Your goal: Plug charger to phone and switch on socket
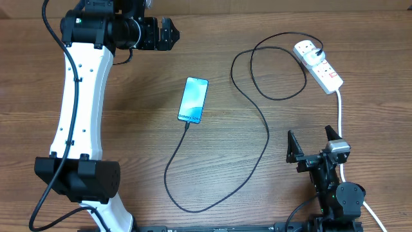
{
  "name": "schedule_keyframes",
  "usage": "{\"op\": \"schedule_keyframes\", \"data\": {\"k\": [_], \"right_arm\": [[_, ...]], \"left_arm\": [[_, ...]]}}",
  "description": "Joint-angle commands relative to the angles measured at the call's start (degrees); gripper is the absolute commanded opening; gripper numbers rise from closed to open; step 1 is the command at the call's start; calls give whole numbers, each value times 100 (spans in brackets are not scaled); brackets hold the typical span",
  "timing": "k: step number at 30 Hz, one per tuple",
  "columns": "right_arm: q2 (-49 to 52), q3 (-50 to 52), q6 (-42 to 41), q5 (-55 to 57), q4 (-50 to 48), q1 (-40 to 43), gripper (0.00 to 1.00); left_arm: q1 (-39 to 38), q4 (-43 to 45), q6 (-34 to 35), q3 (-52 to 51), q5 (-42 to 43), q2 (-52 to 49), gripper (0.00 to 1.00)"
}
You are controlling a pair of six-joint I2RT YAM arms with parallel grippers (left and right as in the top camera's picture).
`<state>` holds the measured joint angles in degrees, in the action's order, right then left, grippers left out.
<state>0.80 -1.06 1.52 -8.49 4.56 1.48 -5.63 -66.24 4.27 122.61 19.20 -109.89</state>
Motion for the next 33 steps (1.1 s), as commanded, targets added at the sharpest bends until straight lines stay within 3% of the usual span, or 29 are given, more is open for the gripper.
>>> {"op": "schedule_keyframes", "data": {"k": [1,33], "right_arm": [[-63,59,26,90,-4,7,100],[-63,57,304,195,13,-597,100]], "left_arm": [[-39,4,-66,13,-33,-42,100],[-39,4,-66,13,-33,-42,100]]}}
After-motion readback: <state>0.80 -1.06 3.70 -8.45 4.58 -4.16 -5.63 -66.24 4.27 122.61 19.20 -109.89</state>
